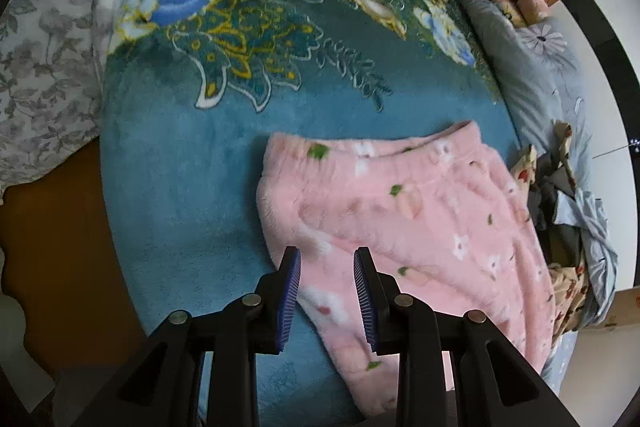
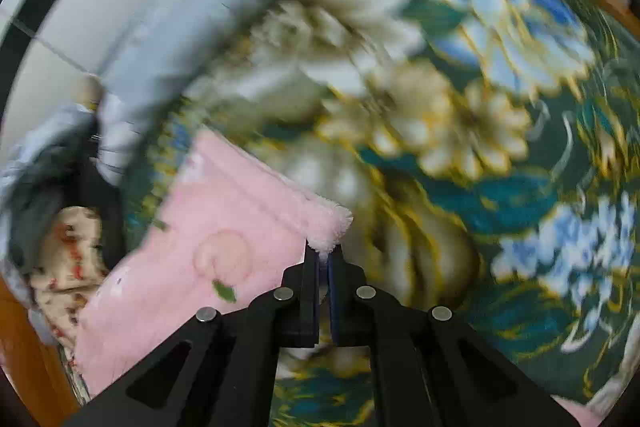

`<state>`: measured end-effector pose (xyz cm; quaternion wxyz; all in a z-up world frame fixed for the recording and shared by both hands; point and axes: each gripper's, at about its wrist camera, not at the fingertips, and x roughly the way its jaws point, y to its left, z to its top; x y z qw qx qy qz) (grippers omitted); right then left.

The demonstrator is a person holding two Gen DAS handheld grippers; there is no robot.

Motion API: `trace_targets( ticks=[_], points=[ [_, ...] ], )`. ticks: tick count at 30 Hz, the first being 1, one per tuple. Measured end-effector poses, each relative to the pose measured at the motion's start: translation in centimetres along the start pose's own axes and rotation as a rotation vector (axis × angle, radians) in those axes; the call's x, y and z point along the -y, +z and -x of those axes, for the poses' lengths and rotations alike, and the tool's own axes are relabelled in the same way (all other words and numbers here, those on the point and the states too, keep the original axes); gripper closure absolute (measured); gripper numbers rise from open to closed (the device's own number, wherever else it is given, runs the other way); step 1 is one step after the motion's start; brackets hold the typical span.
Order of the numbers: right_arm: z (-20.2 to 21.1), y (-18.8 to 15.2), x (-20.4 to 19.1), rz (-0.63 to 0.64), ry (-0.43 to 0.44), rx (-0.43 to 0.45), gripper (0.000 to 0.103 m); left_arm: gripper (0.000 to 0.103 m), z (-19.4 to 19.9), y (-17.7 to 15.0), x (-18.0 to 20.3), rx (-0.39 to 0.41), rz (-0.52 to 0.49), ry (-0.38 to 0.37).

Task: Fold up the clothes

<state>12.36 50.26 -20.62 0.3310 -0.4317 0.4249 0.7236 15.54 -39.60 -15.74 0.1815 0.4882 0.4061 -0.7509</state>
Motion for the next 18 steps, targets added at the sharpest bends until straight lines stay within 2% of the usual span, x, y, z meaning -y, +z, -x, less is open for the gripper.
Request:
trace_targets(
  ticks=[3,6,11,12,13,15,18],
  points=[
    [0.7,-0.7,-1.1,0.038,0.03,0.019,0.099,0.072,-0.7,0.3,-0.4,-0.001,0.003,0.001],
    [1.6,-0.1,-1.7,0.047,0.077,-0.012,0.096,0.072,-1.1,0.5,-0.7,0.005,-0.008,-0.002],
    [5.1,-0.2,-1.4,0.111,0.114,-0.062,0.083,0.072,-2.1,0.8,-0.7,-0.006,-0.067,-0.005],
    [6.2,-0.9,-0.5,0.129,0.12,-0.069,0.078,0.072,-2.3,0.9,-0.8,-0.012,-0.073,-0.008],
    [7.2,-1.5,0.4,0.146,0.125,-0.076,0.068,0.072,-2.6,0.9,-0.8,-0.018,-0.072,-0.017],
    [9.1,-3.0,2.4,0.177,0.132,-0.1,0.057,0.072,-3.2,1.1,-0.9,-0.032,-0.07,-0.033],
    [10.4,-6.4,6.8,0.176,0.102,-0.193,0.057,0.072,-4.0,1.2,-0.3,-0.054,-0.134,-0.02]
  ],
)
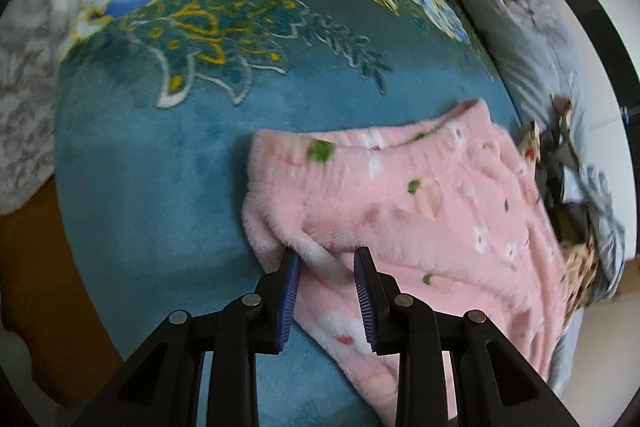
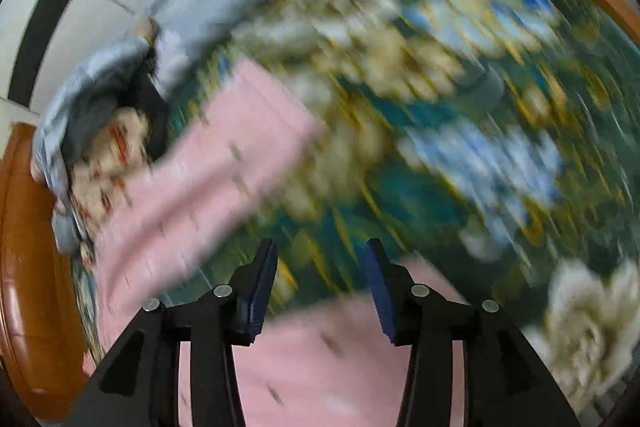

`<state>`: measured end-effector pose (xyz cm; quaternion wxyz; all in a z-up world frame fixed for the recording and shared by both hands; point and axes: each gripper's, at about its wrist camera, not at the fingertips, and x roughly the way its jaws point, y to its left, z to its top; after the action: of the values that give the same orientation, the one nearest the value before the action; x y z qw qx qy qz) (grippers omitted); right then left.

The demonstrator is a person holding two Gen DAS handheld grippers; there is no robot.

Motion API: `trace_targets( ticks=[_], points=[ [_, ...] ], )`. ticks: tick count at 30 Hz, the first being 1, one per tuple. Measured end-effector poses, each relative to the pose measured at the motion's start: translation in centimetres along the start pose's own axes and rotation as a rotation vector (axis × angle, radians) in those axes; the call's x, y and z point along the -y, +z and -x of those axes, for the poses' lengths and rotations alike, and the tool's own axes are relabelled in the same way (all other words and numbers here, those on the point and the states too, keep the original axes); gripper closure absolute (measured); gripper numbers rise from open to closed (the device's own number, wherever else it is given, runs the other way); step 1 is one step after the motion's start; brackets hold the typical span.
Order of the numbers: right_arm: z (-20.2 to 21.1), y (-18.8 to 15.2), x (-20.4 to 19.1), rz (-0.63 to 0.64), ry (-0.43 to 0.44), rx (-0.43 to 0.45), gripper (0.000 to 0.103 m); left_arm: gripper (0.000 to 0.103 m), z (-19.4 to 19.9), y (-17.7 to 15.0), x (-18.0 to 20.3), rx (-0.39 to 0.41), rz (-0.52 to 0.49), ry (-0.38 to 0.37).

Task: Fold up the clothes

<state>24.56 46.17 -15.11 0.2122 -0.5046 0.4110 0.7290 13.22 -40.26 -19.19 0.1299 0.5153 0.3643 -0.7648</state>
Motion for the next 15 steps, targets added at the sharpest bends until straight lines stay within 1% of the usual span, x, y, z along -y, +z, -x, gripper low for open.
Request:
trace_targets(
  ticks=[3,6,9,11,13,14,15],
  points=[
    [0.7,-4.8,2.9,-0.008,-0.023,-0.067,0.057,0.072,-0.2,0.2,0.0,-0.005,-0.012,-0.016],
    [0.7,-9.8,5.7,-0.044,-0.032,-0.138,0.057,0.074,-0.3,0.4,-0.3,-0.002,0.006,-0.037],
    [-0.1,-13.1,7.7,-0.118,0.015,-0.158,0.057,0.074,-0.3,0.2,-0.1,0.008,-0.015,-0.035],
    [-0.7,-13.8,8.3,-0.168,0.066,-0.145,0.057,0.075,-0.4,0.2,-0.1,0.012,-0.015,-0.037],
    [-1.1,-13.9,8.4,-0.234,0.114,-0.108,0.057,0.088,-0.3,0.2,-0.2,0.015,-0.006,-0.04],
    [-1.2,-13.8,8.4,-0.258,0.116,-0.092,0.057,0.097,-0.2,0.2,-0.3,0.015,0.006,-0.039],
    [-1.4,-13.7,8.3,-0.282,0.118,-0.076,0.057,0.097,0.0,0.2,-0.4,0.023,0.019,-0.042]
  ],
)
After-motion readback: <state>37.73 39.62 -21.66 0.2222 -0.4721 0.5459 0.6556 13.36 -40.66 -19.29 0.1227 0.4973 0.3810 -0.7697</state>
